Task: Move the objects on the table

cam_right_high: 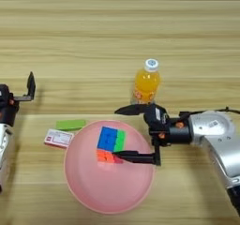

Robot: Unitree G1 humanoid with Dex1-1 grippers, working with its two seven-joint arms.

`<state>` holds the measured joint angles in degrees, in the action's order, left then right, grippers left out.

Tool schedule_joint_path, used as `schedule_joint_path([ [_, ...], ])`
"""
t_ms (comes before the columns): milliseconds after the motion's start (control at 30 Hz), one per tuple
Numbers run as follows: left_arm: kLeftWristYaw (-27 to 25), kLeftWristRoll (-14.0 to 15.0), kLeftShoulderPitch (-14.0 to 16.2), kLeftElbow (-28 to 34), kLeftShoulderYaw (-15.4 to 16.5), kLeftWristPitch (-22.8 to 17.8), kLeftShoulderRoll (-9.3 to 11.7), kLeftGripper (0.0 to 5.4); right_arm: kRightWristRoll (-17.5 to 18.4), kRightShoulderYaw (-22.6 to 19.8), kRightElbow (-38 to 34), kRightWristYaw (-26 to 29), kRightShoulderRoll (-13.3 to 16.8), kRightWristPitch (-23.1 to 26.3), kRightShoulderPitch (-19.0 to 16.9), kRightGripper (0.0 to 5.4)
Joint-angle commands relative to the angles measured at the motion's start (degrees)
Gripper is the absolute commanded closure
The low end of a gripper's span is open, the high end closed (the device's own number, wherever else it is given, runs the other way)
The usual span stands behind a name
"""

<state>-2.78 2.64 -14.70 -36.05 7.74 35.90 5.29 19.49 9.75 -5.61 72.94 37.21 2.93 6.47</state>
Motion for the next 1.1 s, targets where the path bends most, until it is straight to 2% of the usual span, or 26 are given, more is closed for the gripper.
schedule_joint_path([
  [33,-0.05,-0.16,0.39,0.53,-0.18,-0.46,0.14,0.00,-2.39,1.31,1.09,-1.19,-0.57,-2.20,-0.86,0.01],
  [233,-0.13,-0.14,0.31,0.42,-0.13,-0.51,0.27,0.00,-3.41,2.62,2.03,-1.54,-0.40,-2.99,-2.25,0.01],
  [567,-0.13,-0.13,-0.09,-0.25,-0.05,-0.41,0.31,0.00,-5.04,2.64,7.07,-5.28,-3.71,-4.58,-0.45,0.01],
  [967,0.00,-0.22,-0.44,-0.83,-0.06,-0.28,0.27,0.00,-4.75,2.47,9.11,-5.08,-4.72,-5.56,-0.30,1.15],
  [1100,0.09,-0.27,-0.51,-0.97,-0.09,-0.20,0.22,0.00,-4.70,2.25,9.42,-5.01,-4.72,-5.77,-0.04,1.74],
])
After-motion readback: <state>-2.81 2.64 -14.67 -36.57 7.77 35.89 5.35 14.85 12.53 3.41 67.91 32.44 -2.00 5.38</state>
